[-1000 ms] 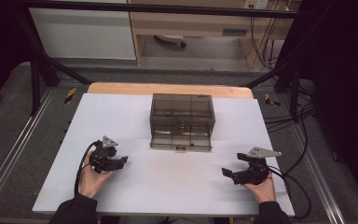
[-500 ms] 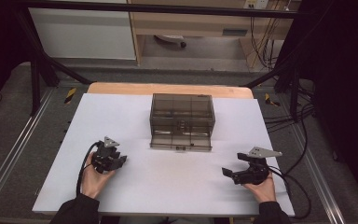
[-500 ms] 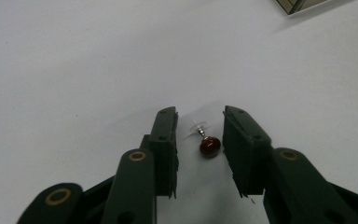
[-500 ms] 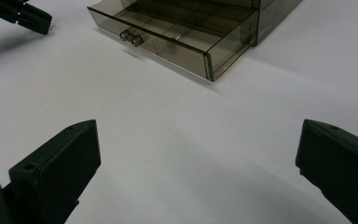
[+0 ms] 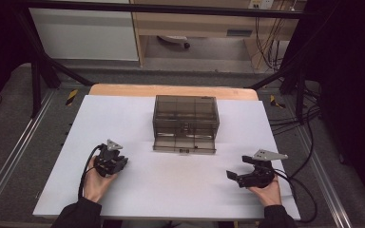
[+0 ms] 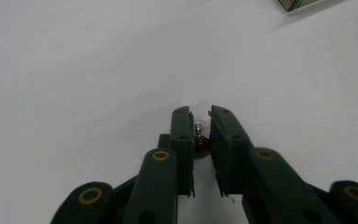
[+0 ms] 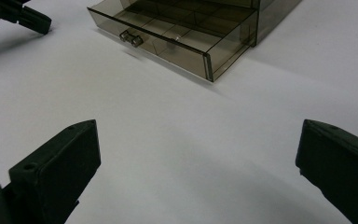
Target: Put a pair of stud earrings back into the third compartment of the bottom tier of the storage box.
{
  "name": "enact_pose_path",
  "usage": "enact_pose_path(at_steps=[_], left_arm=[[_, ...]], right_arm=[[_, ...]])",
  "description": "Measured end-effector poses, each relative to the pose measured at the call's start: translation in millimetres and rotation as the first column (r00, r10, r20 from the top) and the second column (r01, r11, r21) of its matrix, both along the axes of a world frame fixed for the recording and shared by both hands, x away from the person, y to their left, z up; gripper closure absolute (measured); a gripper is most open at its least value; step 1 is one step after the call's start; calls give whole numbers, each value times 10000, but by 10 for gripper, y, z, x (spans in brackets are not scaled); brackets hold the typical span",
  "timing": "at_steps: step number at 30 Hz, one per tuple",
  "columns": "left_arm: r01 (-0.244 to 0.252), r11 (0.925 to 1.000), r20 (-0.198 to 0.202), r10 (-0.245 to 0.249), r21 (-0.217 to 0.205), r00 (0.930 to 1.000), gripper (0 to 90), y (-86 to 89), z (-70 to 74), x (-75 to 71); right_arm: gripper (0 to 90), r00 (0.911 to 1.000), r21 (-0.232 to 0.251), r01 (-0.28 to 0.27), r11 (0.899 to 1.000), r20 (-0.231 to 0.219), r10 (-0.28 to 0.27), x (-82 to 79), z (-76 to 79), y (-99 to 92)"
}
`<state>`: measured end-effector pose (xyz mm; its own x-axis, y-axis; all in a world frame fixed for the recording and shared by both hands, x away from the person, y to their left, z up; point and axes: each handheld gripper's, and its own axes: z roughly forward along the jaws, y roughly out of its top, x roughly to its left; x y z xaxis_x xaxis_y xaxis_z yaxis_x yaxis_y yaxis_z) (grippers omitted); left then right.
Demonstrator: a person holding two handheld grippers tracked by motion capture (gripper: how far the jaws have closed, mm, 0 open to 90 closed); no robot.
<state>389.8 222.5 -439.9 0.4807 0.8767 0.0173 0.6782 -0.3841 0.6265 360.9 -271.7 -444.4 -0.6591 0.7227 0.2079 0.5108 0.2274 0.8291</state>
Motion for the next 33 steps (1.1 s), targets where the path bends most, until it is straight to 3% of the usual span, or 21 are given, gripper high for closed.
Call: enact_pose_path(at_steps=[8, 20, 33], left_arm=[[64, 10000, -43, -64, -43, 10000, 801, 6, 9, 14], [369, 9987, 290, -359, -338, 9989, 802, -3, 130, -41], [1027, 9929, 409, -1004, -599, 9941, 803, -205, 226, -88]], right_arm=[[5, 10000, 16, 4, 10000, -5, -4, 0, 0, 0], [5, 10000, 7, 3, 10000, -4, -3, 1, 2, -1], [5, 10000, -7, -2, 10000, -5, 2, 2, -1, 0]])
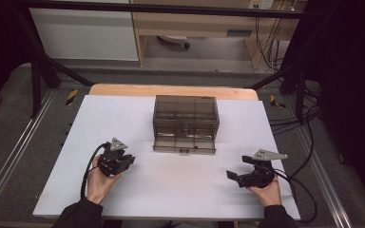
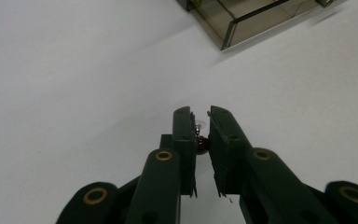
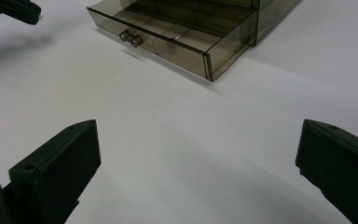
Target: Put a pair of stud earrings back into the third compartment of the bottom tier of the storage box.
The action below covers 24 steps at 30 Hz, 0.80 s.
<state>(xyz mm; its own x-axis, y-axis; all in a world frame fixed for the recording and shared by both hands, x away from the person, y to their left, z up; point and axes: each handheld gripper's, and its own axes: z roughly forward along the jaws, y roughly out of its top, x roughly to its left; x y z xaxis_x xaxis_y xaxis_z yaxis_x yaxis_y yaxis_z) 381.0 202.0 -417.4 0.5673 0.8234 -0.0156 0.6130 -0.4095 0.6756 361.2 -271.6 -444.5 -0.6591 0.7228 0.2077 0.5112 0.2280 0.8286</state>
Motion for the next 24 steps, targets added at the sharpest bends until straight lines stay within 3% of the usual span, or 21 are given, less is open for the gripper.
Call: enact_pose_path(at_steps=[11, 24], left_arm=[[527, 9985, 31, -526, -139, 9986, 803, -182, 70, -22], [1211, 9918, 237, -1202, -399, 9925, 803, -586, 207, 38]], right_arm=[[5, 10000, -12, 9, 10000, -3, -9, 1, -2, 2], [5, 10000, -42, -5, 10000, 2, 5, -1, -3, 1]])
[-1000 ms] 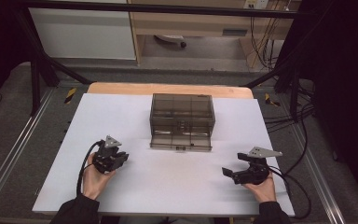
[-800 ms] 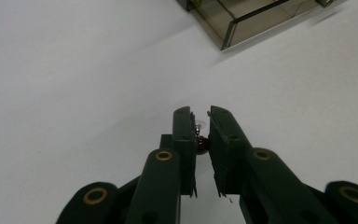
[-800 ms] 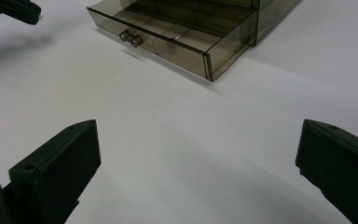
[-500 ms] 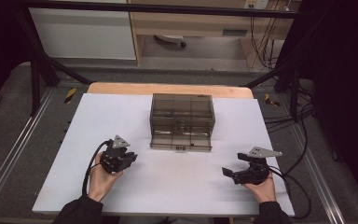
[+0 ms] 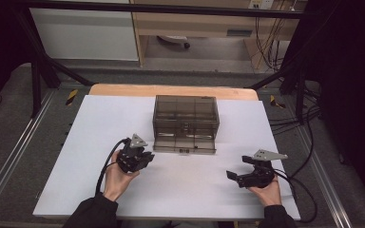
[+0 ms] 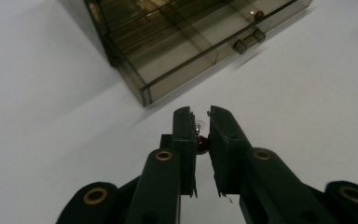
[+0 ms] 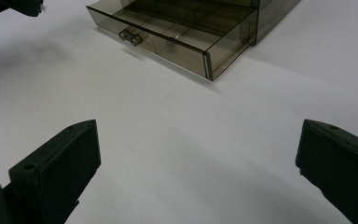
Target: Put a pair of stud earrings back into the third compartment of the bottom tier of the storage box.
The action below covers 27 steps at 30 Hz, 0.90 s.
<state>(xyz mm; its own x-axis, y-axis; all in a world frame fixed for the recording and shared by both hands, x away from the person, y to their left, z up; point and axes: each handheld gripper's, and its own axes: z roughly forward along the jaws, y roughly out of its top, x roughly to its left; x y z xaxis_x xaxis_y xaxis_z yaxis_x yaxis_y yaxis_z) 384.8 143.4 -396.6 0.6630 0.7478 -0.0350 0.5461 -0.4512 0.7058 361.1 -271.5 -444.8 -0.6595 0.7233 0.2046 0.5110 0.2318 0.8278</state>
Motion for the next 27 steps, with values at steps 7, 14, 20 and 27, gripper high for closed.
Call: enact_pose_path(at_steps=[7, 14, 20, 27], left_arm=[[351, 9993, 40, -350, -117, 9994, 803, -231, 49, 51], [605, 9981, 44, -604, -131, 9982, 803, -425, 78, 114], [779, 9967, 74, -777, -234, 9969, 803, -565, 111, 183], [965, 9951, 127, -962, -222, 9953, 804, -747, 149, 246]], right_arm=[[5, 10000, 9, 1, 10000, -4, -1, -3, 0, 2], [5, 10000, -12, -14, 10000, -21, 14, -3, -1, 3], [5, 10000, -32, -16, 10000, -5, 16, 0, -1, 1], [5, 10000, -20, -17, 10000, -7, 17, -2, -1, 2]])
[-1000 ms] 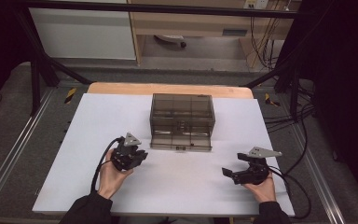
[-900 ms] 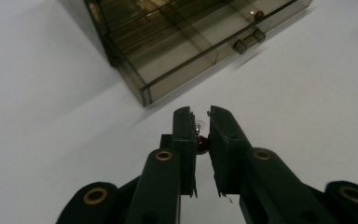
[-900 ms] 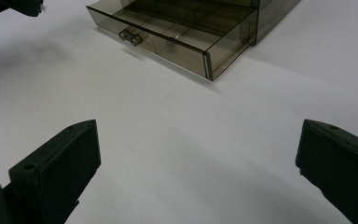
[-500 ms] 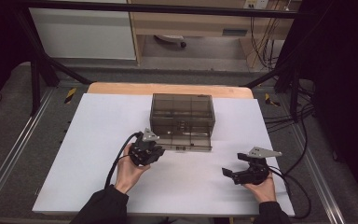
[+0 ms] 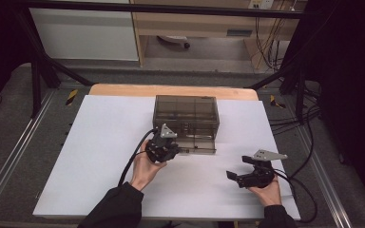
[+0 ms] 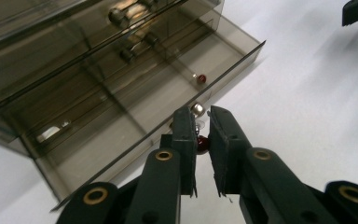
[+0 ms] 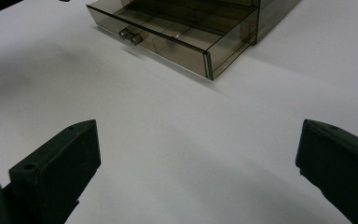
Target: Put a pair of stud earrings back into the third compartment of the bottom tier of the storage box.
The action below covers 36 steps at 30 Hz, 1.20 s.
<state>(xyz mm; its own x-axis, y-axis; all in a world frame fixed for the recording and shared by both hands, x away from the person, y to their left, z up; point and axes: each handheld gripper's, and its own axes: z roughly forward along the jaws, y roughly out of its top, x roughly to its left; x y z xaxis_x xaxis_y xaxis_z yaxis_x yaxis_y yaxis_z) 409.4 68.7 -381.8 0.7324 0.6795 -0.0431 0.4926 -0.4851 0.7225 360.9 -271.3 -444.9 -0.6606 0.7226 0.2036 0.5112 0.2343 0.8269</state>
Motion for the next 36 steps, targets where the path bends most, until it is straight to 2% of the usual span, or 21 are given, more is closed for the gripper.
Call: enact_pose_path(at_steps=[13, 26, 30, 36], left_arm=[[283, 9996, -12, -283, 10, 9996, 803, -325, 16, 128], [406, 9991, -213, -409, -152, 9989, 803, -572, -68, 286], [452, 9989, -147, -454, -120, 9989, 803, -651, -95, 329], [546, 9985, -256, -549, -98, 9982, 803, -730, -178, 398]], right_arm=[[5, 10000, 3, -8, 10000, -18, 8, -2, 0, 1], [5, 10000, 7, -13, 10000, 7, 13, -1, 1, -2], [5, 10000, 7, -7, 10000, 9, 7, -1, 2, -3], [5, 10000, -10, -11, 10000, 0, 11, -2, 1, -3]])
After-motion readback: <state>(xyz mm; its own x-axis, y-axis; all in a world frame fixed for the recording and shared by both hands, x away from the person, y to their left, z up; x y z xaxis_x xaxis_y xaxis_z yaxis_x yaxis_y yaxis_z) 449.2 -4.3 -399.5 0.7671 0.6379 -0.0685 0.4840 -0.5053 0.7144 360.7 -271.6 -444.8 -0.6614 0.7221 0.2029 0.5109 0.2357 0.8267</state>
